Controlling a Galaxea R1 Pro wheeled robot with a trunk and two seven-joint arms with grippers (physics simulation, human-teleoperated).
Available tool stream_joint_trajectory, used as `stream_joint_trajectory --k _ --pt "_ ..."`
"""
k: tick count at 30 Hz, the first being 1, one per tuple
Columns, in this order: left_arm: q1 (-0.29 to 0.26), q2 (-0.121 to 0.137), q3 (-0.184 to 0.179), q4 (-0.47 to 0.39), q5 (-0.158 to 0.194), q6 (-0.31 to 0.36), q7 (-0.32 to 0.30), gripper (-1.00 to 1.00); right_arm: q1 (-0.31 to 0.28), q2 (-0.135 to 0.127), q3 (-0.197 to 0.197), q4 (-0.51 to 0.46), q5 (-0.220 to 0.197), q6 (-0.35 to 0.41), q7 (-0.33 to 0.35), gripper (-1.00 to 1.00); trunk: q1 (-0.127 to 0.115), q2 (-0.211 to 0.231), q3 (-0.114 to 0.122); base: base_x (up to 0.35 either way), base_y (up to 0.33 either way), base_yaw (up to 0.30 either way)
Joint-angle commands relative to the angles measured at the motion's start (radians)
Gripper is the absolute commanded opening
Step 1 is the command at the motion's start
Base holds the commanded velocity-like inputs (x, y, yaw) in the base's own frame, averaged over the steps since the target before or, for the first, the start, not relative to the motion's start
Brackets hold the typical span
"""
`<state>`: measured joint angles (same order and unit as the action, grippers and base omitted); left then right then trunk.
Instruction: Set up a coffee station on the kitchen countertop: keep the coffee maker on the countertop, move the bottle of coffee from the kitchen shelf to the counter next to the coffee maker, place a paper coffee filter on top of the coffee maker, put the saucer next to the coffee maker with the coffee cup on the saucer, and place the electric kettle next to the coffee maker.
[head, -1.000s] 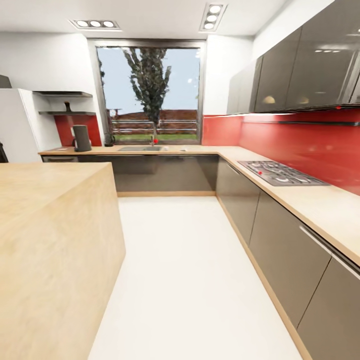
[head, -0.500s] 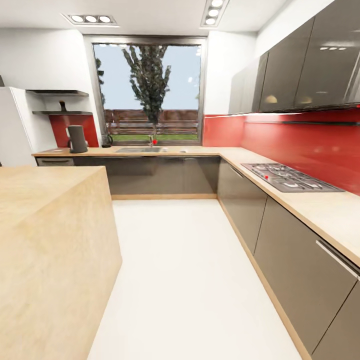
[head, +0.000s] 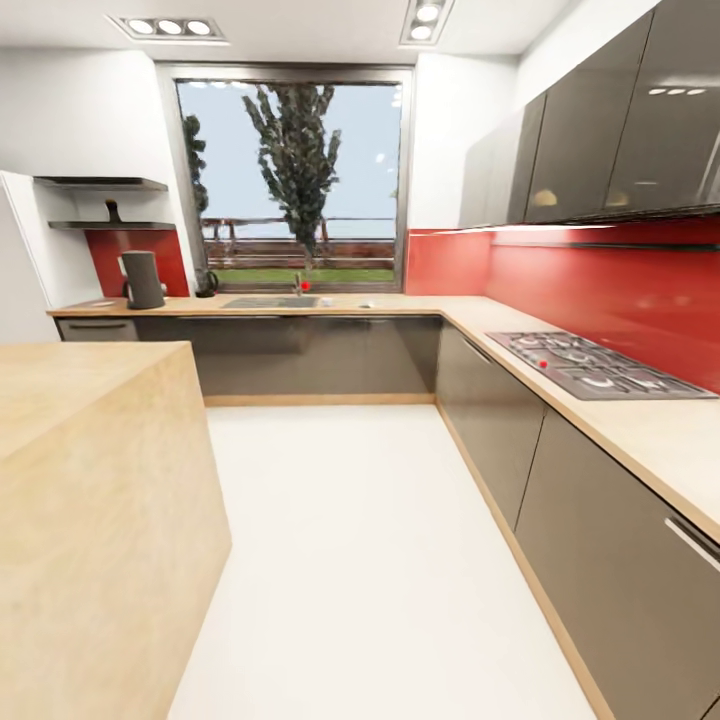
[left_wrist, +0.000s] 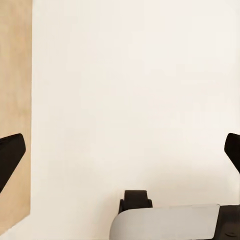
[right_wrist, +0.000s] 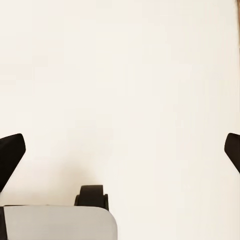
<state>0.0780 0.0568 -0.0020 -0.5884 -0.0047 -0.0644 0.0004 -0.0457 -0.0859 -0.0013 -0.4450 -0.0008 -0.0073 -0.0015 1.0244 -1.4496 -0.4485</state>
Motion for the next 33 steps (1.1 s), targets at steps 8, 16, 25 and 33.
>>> stream_joint_trajectory --k 8,16,25,33 --pt "0.000 0.002 0.002 -0.028 -0.001 -0.016 0.000 1.00 0.000 0.001 -0.004 -0.002 -0.009 -0.132 0.001 1.00 0.001 0.000 -0.001 0.326 -0.017 0.000" --pt "0.000 0.003 0.004 -0.020 0.000 -0.064 0.001 1.00 0.000 0.001 -0.003 0.001 -0.008 -0.156 -0.001 1.00 0.001 0.000 -0.001 0.324 -0.087 0.000" --pt "0.000 0.003 0.004 -0.020 0.003 -0.067 0.001 1.00 0.001 0.000 -0.003 0.005 -0.006 -0.161 0.000 1.00 0.001 0.000 -0.001 0.323 -0.081 0.000" --pt "0.000 0.003 0.004 -0.019 0.003 -0.068 0.001 1.00 0.001 0.000 0.000 0.070 -0.001 -0.213 0.000 1.00 0.001 0.000 -0.001 0.323 -0.025 0.000"
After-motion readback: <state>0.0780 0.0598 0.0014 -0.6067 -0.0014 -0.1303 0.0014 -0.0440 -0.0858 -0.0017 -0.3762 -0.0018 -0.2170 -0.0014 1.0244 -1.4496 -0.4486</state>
